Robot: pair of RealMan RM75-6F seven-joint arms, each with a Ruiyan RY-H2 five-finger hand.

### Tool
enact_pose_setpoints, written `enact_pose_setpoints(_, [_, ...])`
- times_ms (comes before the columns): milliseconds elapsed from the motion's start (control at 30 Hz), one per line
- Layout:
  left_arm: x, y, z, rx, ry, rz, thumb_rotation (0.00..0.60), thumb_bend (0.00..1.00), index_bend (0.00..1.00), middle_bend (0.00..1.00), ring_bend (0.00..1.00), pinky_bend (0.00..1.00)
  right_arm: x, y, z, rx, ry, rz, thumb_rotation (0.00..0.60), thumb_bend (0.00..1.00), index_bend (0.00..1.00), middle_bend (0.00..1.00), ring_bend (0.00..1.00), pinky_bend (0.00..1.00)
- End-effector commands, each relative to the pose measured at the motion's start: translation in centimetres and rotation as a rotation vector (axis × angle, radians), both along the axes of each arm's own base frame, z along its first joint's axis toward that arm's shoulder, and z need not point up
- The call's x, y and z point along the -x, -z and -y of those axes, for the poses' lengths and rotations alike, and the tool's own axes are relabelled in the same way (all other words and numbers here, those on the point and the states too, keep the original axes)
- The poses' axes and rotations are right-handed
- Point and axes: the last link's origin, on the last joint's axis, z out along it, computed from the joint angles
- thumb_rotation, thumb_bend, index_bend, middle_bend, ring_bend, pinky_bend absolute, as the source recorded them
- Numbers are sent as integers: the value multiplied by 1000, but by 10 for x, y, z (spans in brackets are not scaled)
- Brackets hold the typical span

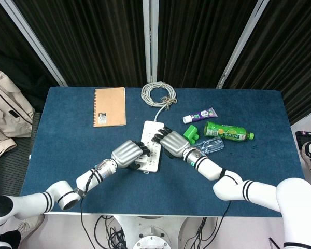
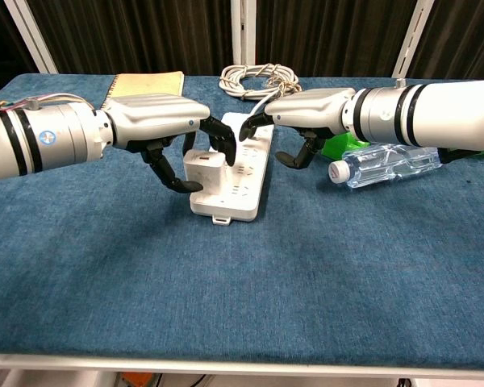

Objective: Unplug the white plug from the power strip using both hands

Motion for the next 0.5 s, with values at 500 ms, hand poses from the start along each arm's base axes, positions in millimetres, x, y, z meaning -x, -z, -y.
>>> enact_pose_setpoints(500, [3,11,-6,8,29,-26,600,421,563,639,593,748,0,1,1,2,5,6,600,545,170,144,0,0])
